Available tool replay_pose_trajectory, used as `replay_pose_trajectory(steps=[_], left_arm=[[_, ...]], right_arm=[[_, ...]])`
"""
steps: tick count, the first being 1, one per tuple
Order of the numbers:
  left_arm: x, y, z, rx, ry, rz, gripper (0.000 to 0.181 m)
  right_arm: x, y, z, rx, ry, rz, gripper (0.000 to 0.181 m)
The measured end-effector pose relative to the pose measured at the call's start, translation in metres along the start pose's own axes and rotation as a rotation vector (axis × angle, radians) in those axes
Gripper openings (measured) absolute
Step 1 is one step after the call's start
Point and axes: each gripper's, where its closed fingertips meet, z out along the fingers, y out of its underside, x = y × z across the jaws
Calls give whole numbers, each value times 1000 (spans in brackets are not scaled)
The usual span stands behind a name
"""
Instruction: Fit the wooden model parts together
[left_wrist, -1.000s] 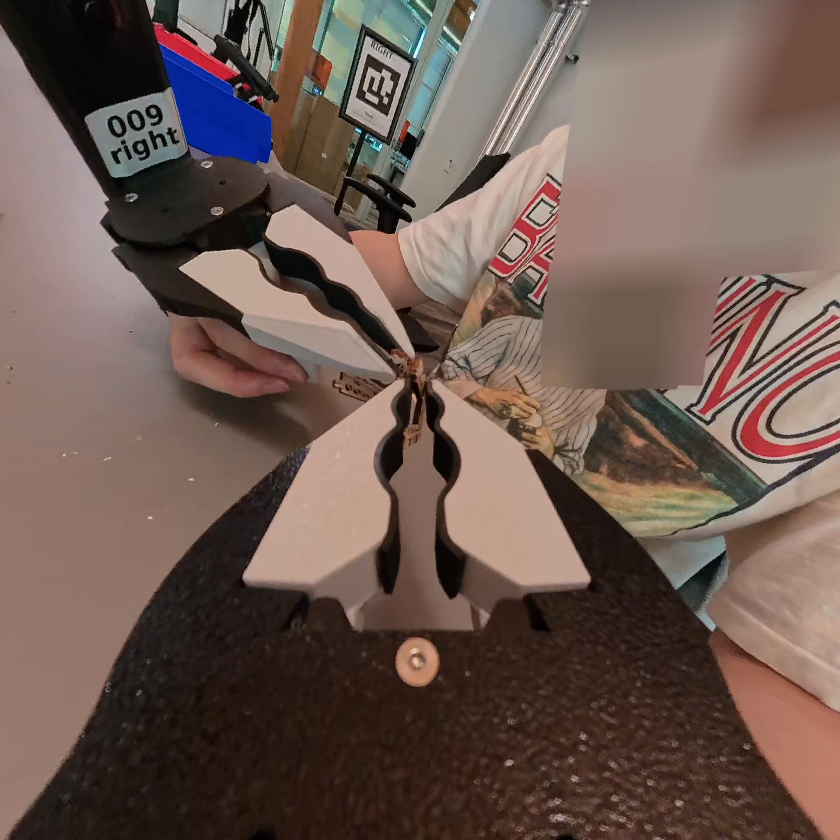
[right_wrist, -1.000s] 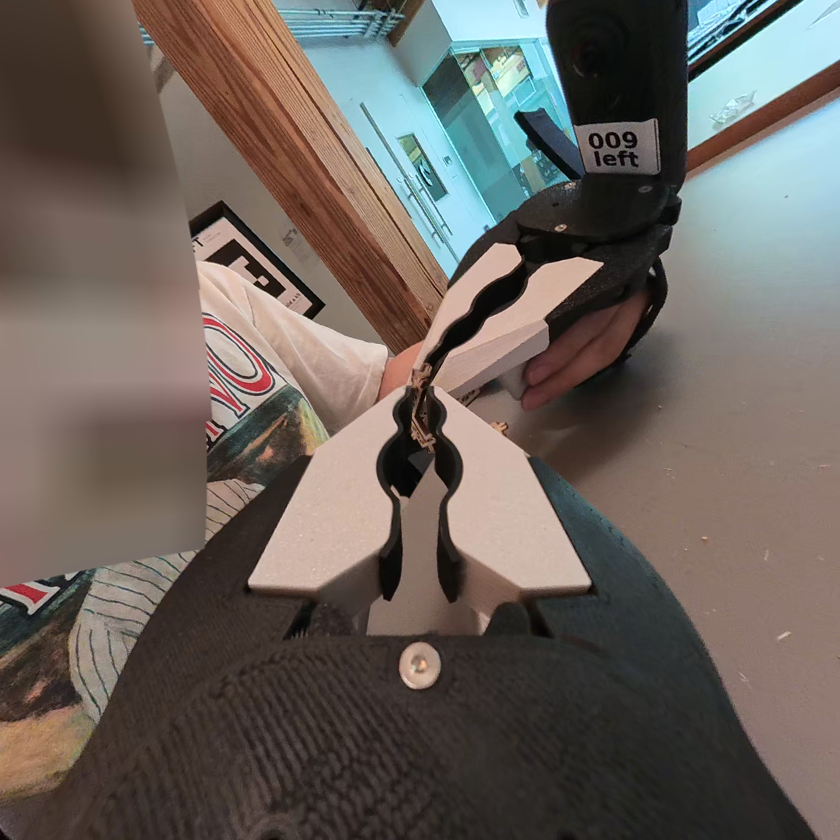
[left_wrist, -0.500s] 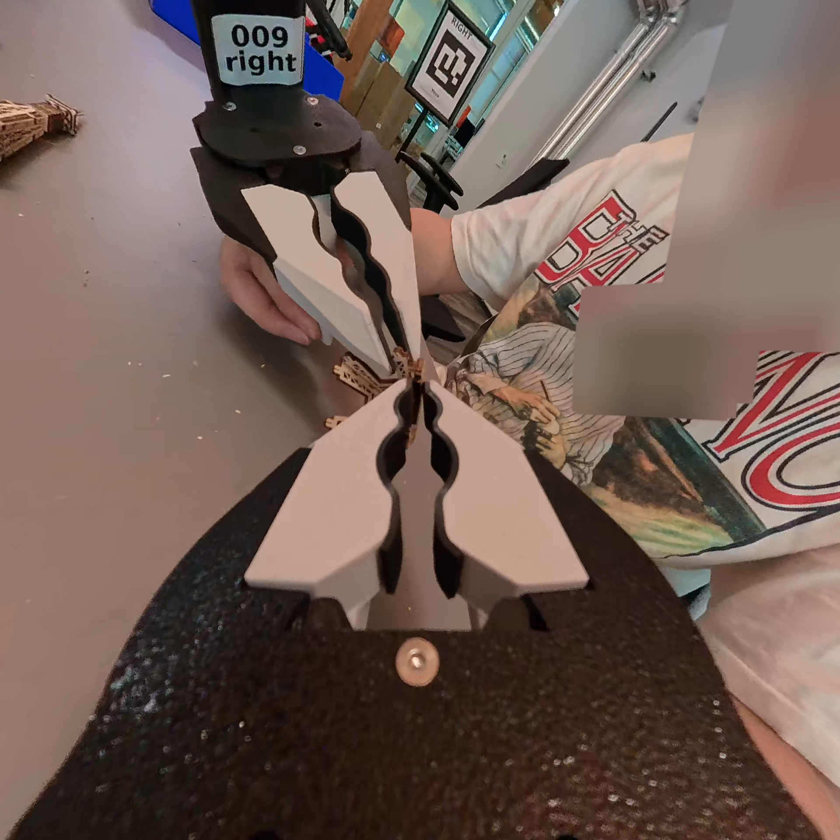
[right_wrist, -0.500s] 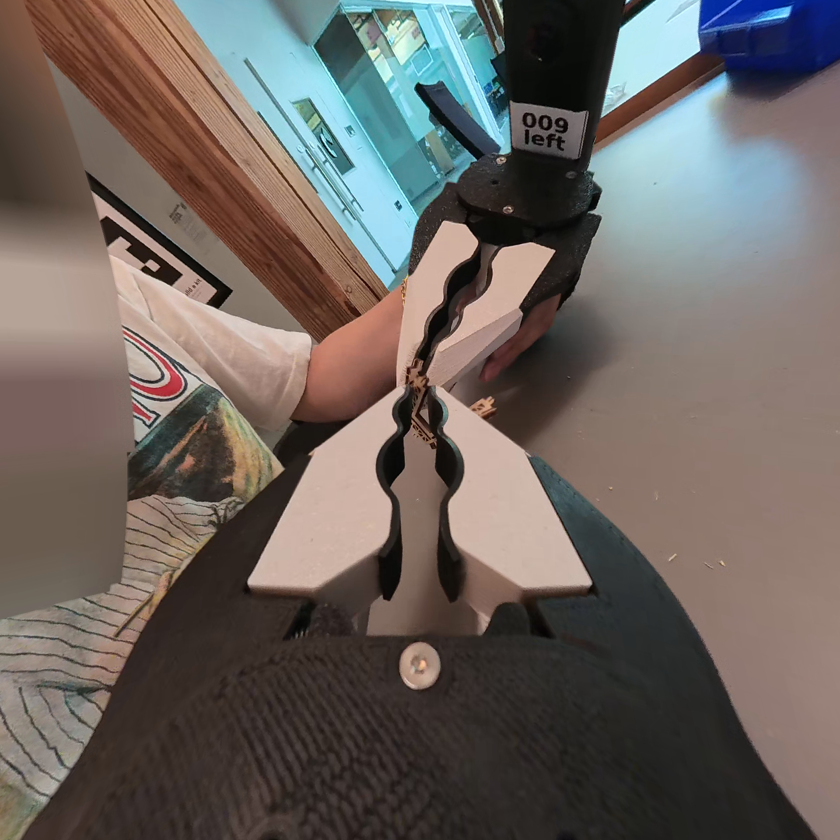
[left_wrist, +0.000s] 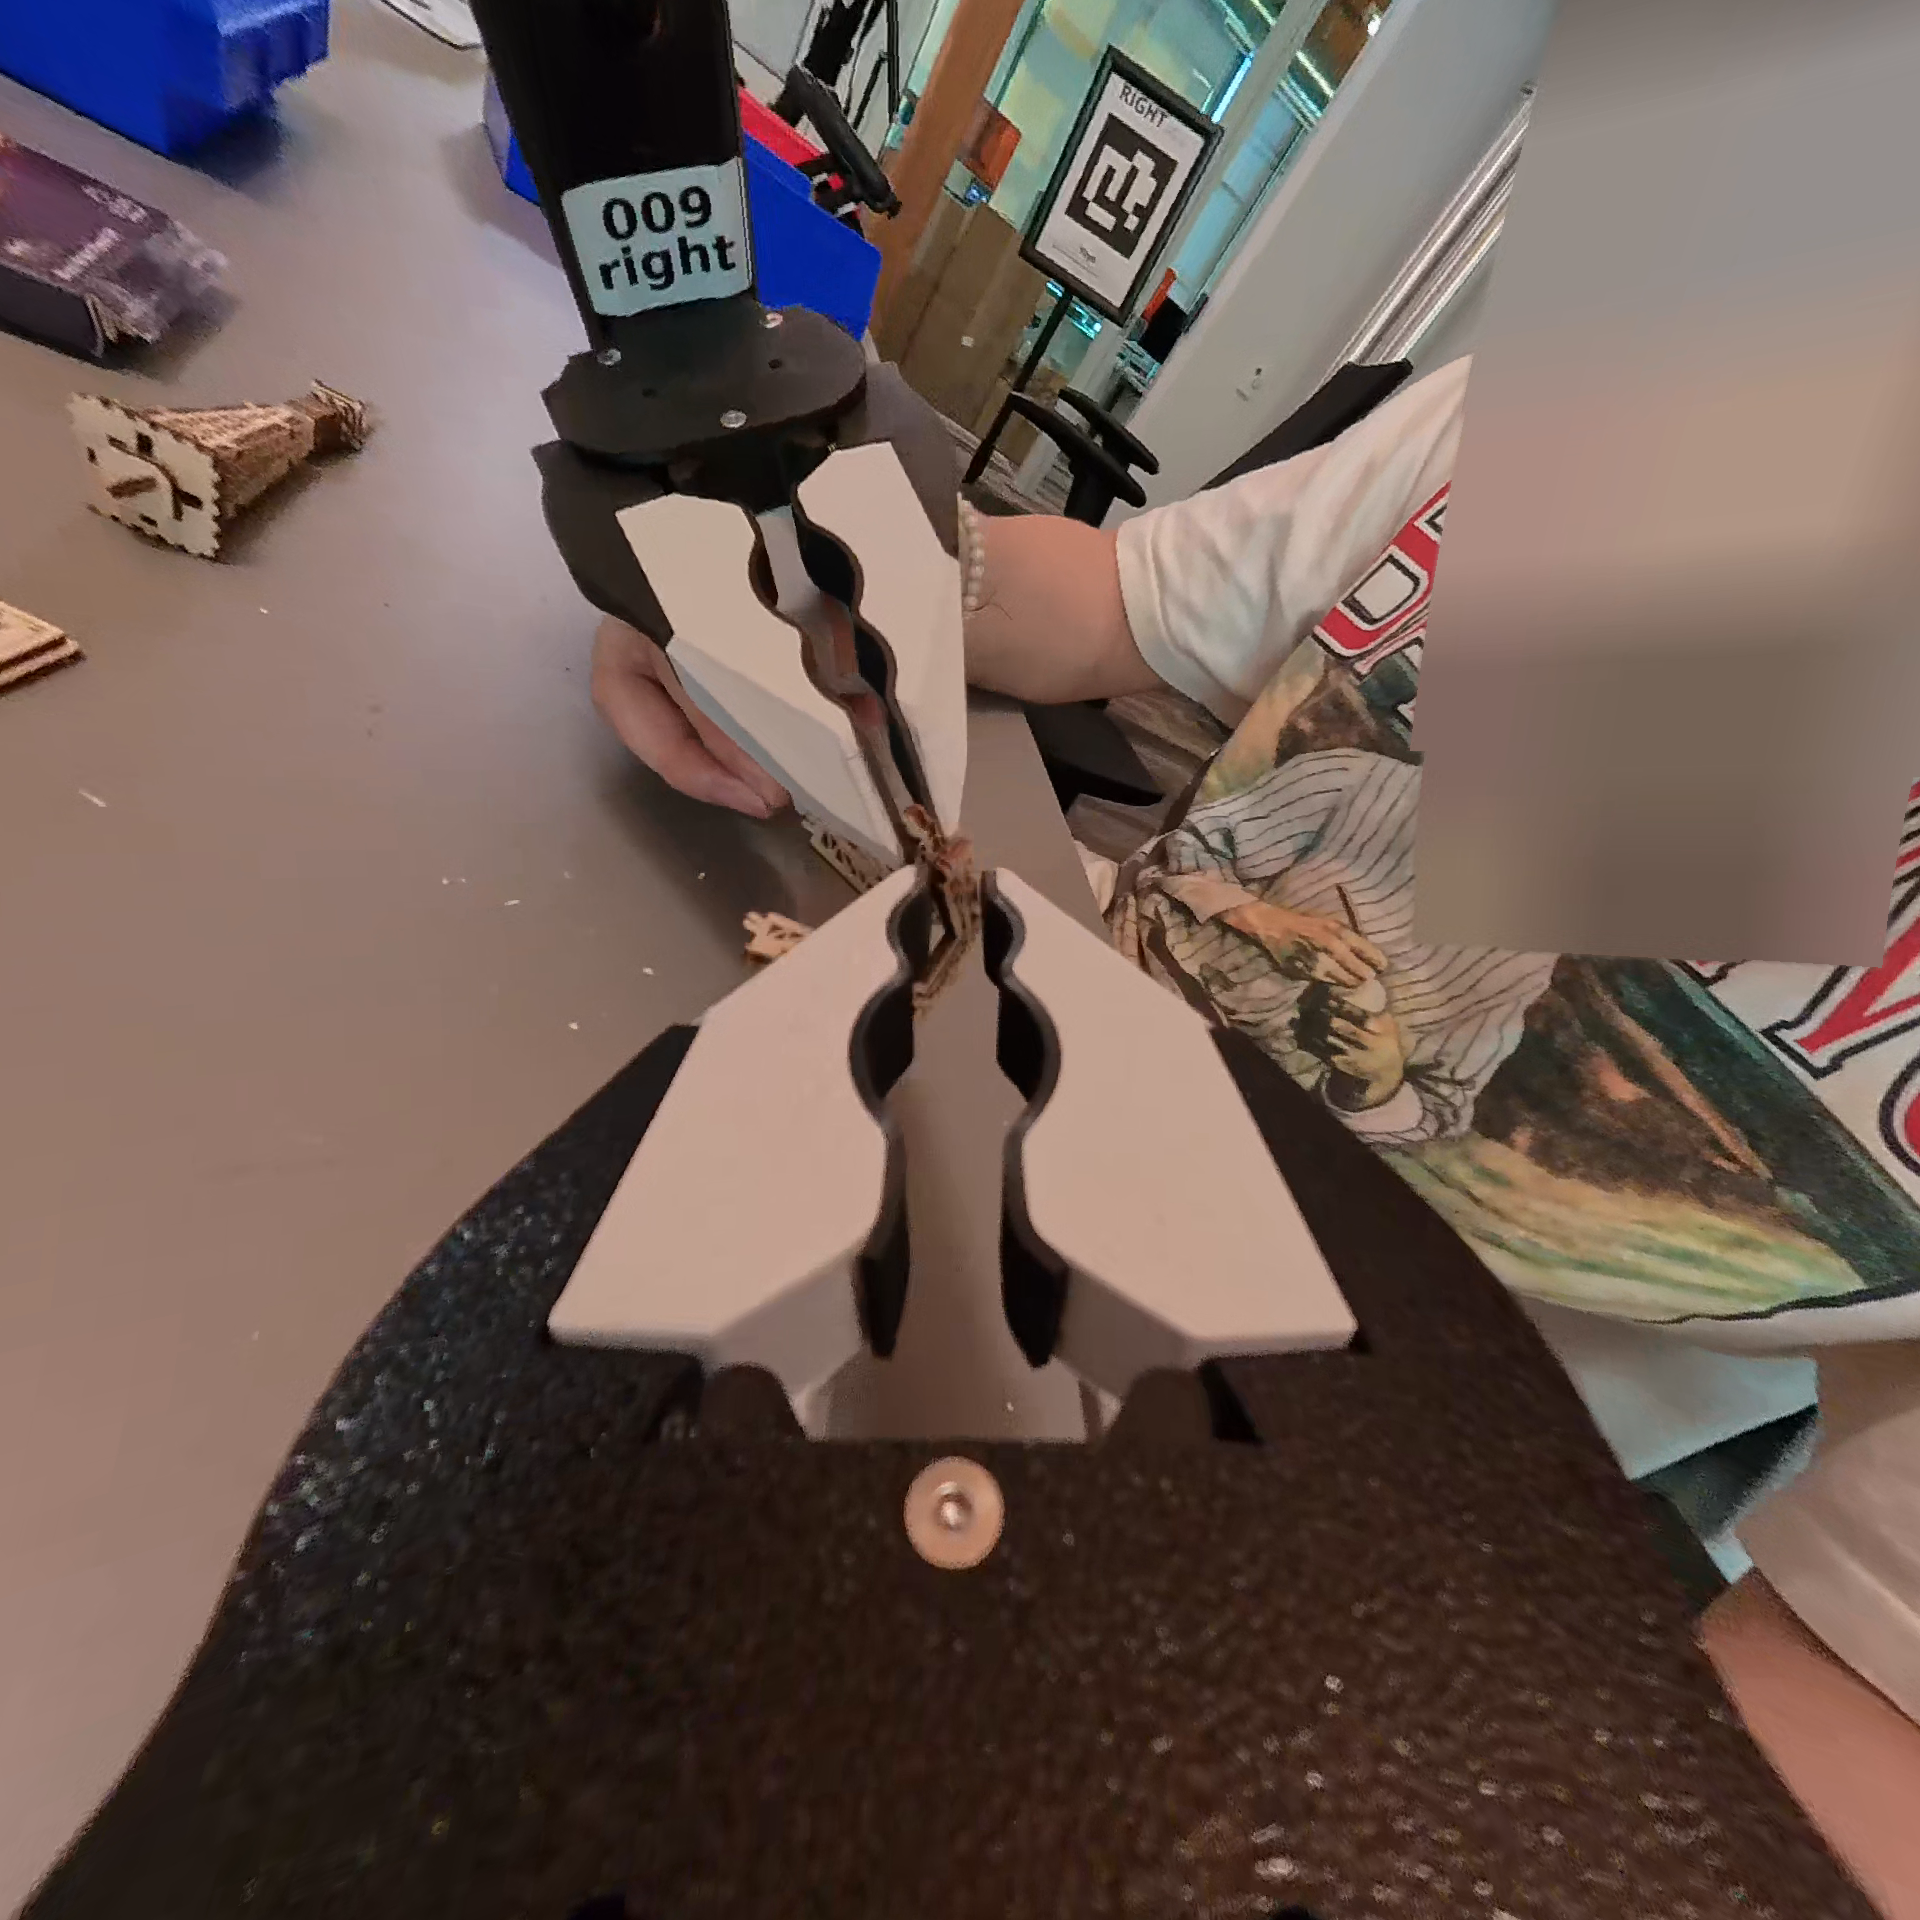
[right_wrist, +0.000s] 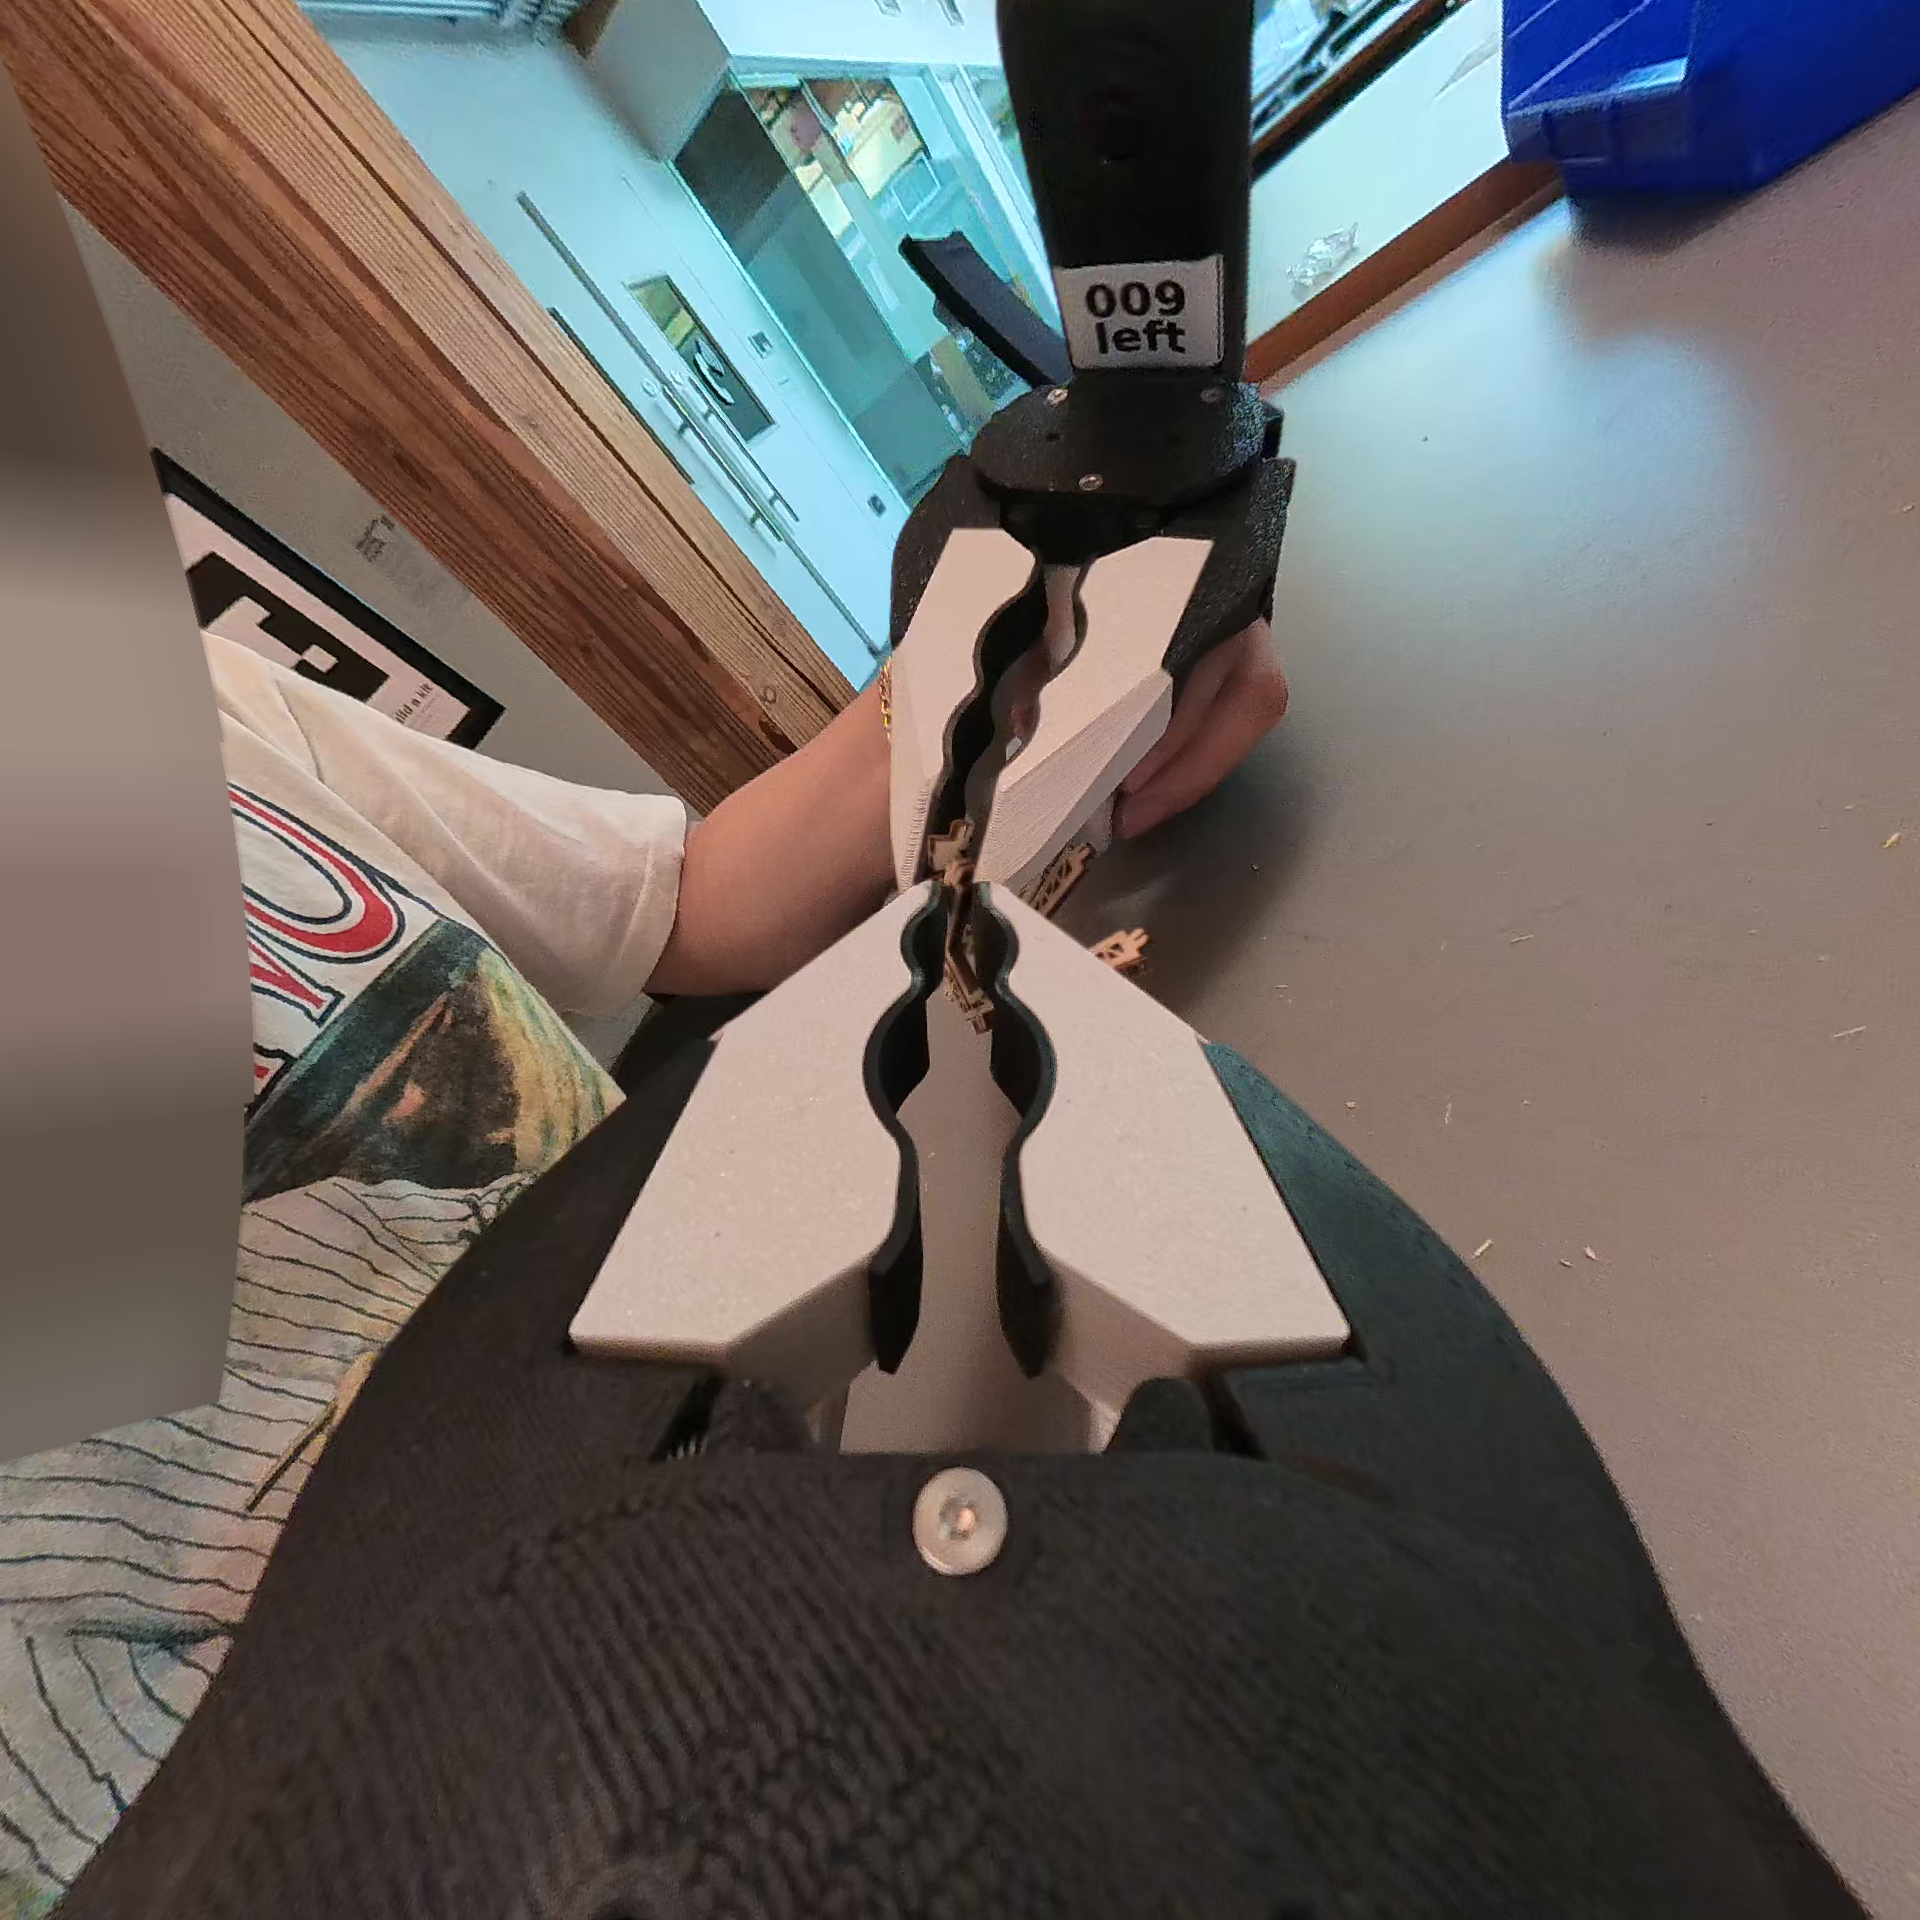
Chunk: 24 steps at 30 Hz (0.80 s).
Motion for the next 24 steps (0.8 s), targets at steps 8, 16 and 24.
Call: replay_pose_trajectory(steps=[8, 16, 24], left_arm=[[-2, -2, -4, 7, -42, 44, 8], [7, 2, -7, -6, -20, 112, 8], [12, 9, 1, -54, -3, 172, 7]], right_arm=[[-1, -1, -1, 9, -26, 17, 1], [-11, 6, 1, -37, -105, 56, 0], [-15, 11, 4, -60, -140, 86, 0]])
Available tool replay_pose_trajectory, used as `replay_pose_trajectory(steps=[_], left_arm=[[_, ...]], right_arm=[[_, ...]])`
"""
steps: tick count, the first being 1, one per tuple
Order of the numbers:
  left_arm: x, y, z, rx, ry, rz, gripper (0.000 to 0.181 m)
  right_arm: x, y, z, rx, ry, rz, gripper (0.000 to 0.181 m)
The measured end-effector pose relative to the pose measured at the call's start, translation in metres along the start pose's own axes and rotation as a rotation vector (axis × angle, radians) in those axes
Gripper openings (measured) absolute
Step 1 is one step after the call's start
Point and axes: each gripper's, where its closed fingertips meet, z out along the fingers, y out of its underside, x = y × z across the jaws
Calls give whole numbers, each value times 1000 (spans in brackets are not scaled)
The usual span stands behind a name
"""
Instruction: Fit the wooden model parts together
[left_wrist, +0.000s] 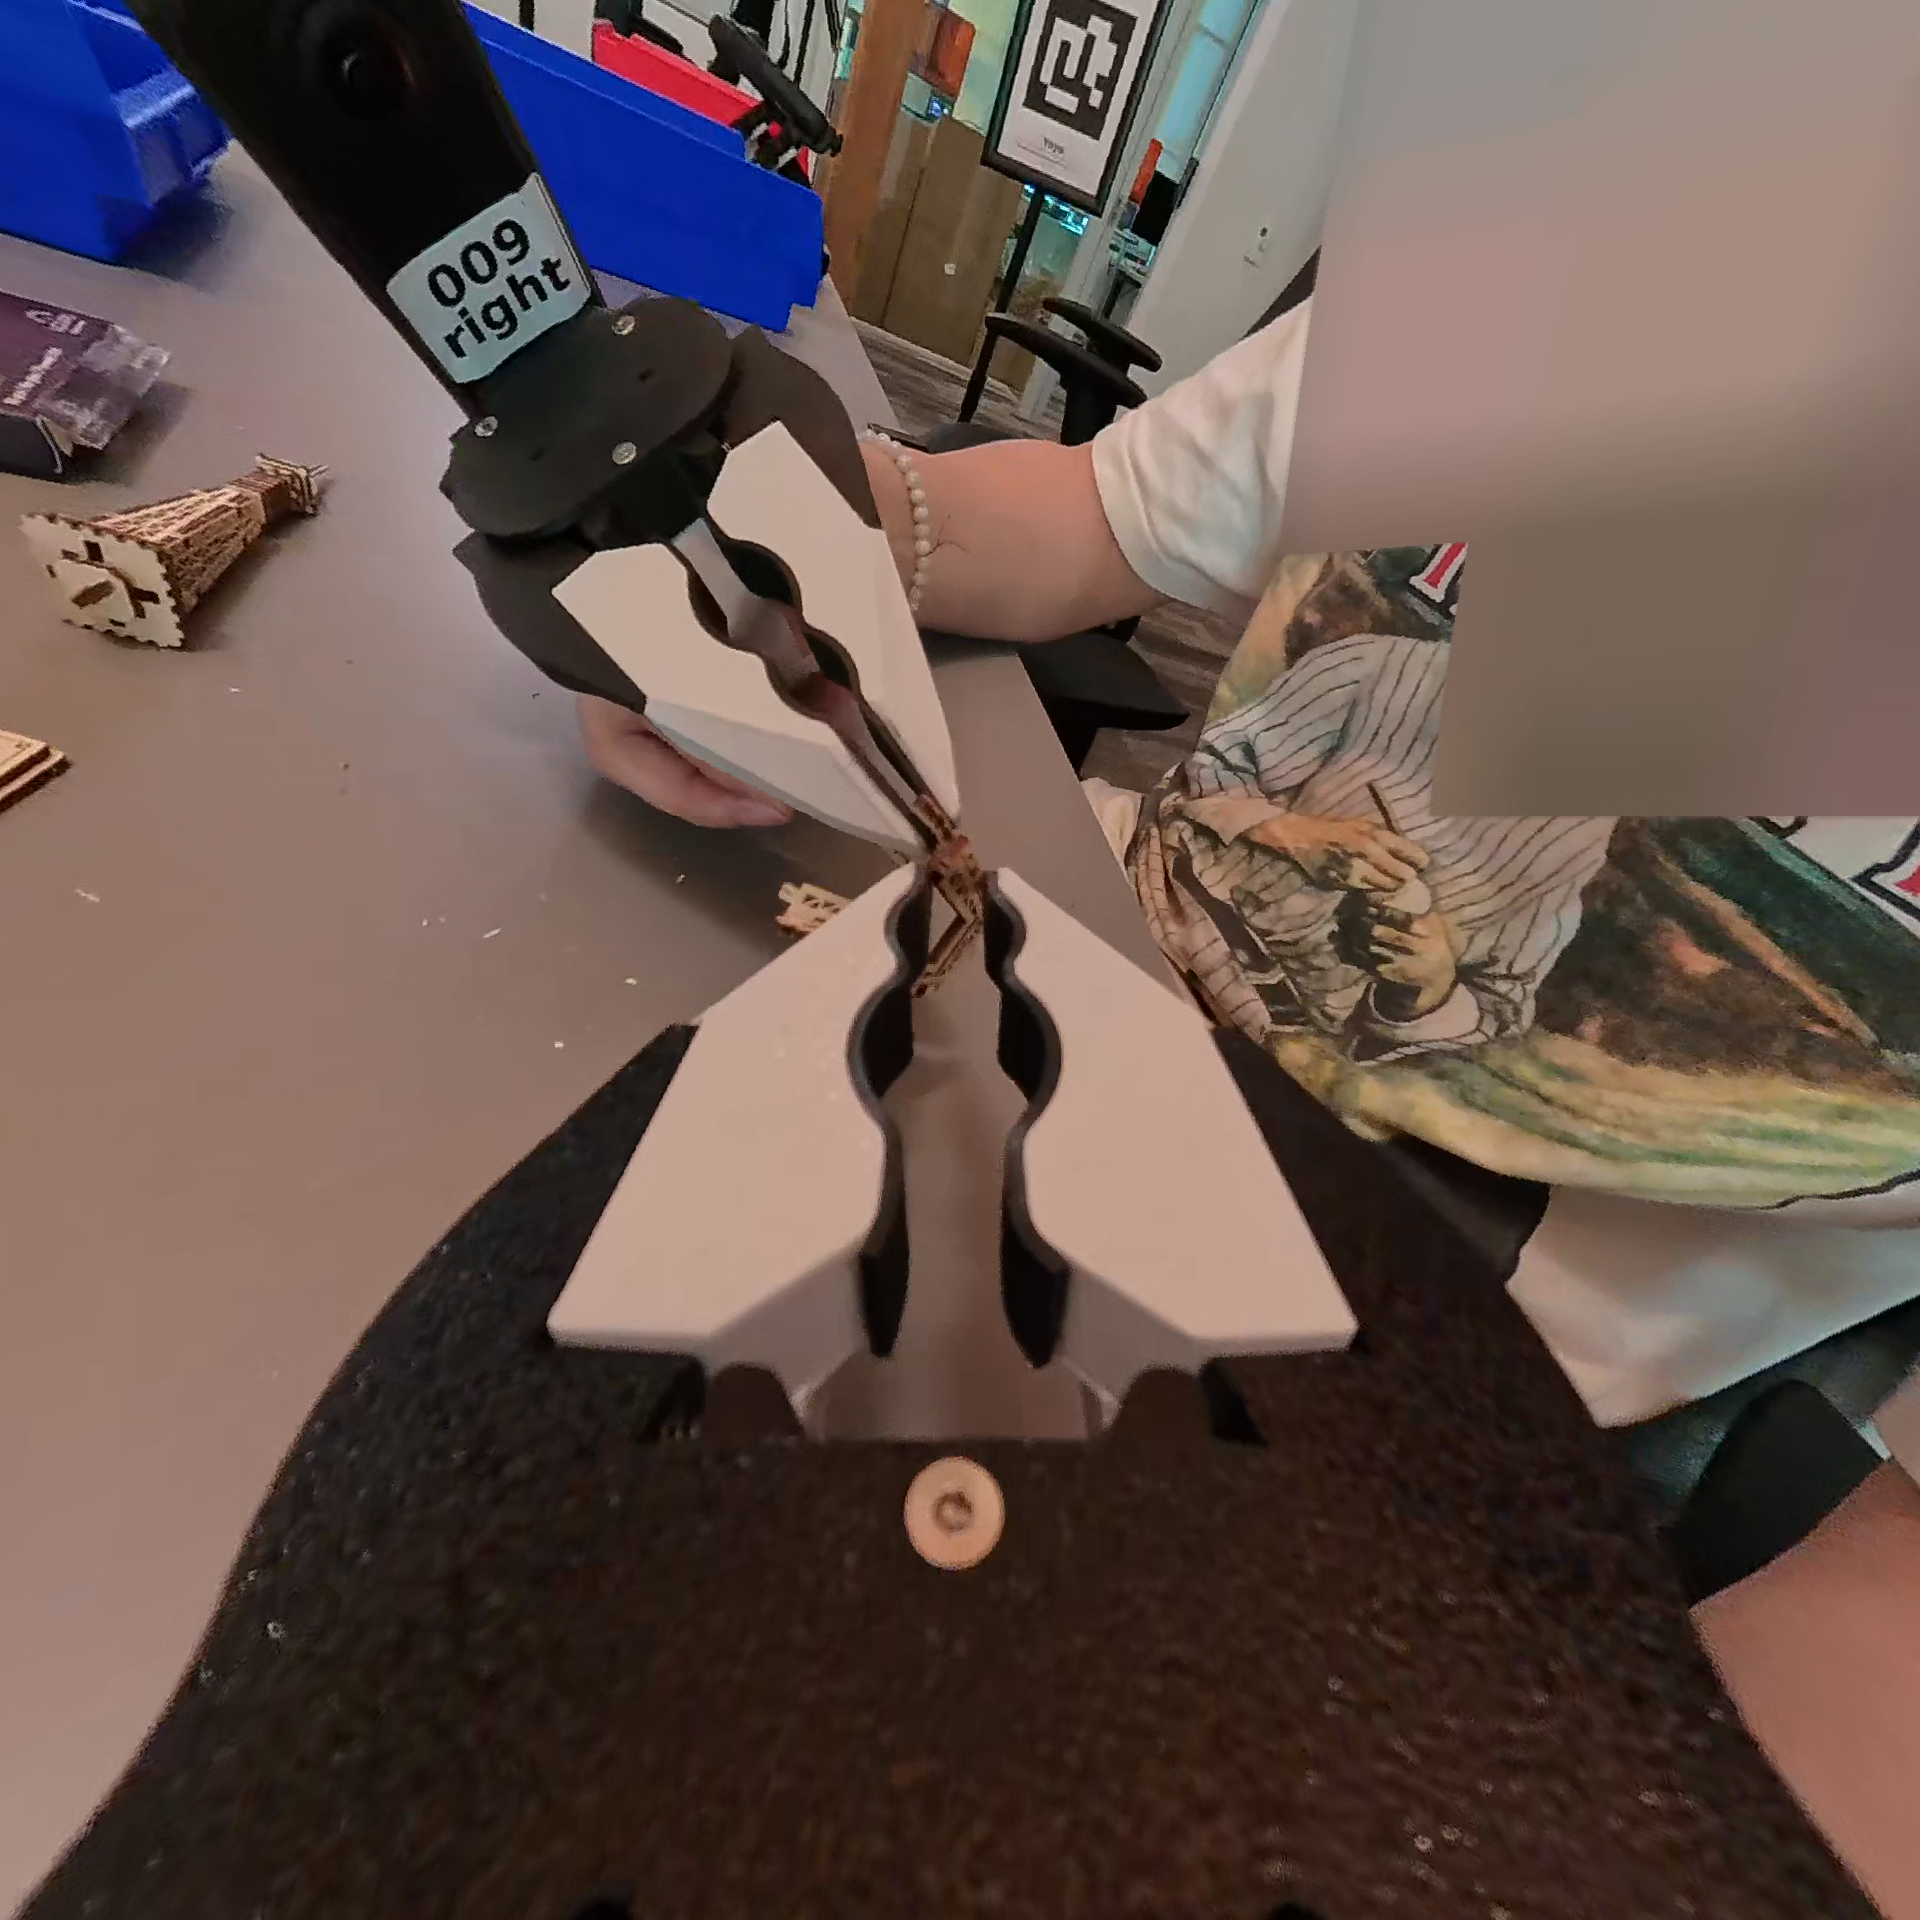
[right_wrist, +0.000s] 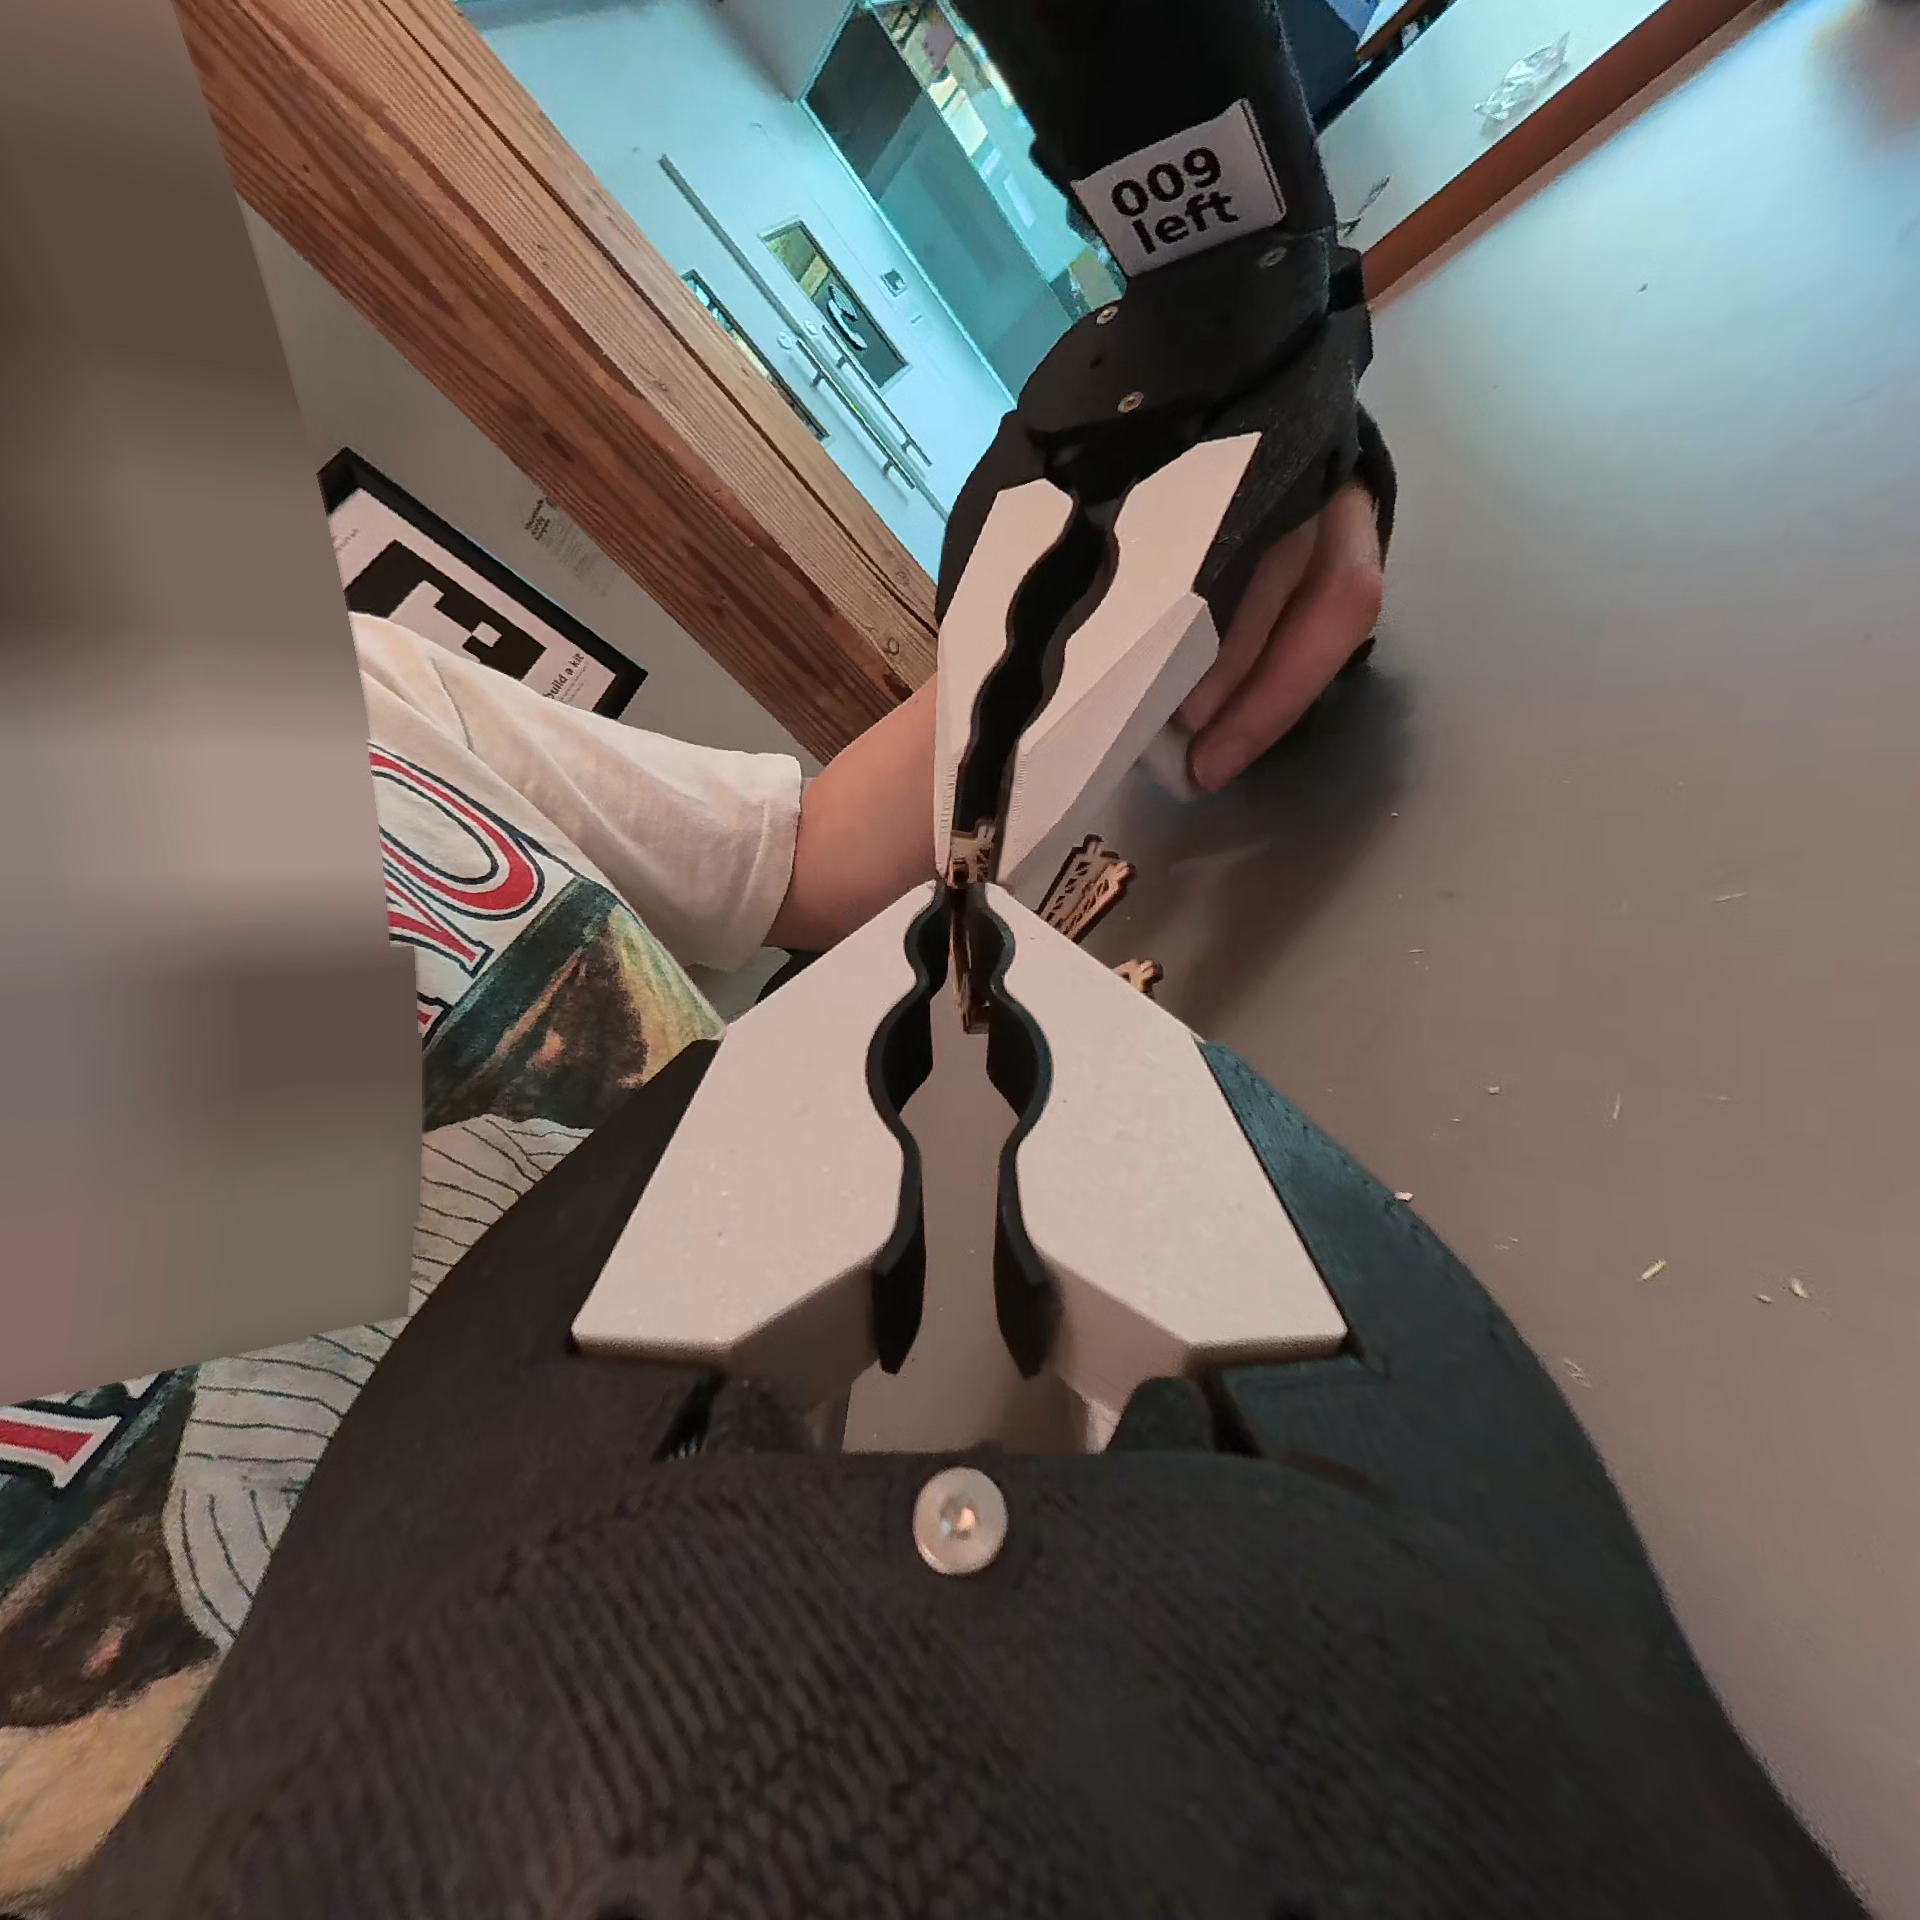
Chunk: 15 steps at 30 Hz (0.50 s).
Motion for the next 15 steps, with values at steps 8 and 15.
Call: replay_pose_trajectory(steps=[8, 15], left_arm=[[-8, -1, -3, -11, -7, -132, 3], [-20, 5, -6, -50, -79, -195, 3]], right_arm=[[13, -3, -3, 24, 77, 35, 1], [26, -2, -4, 18, 164, 44, 1]])
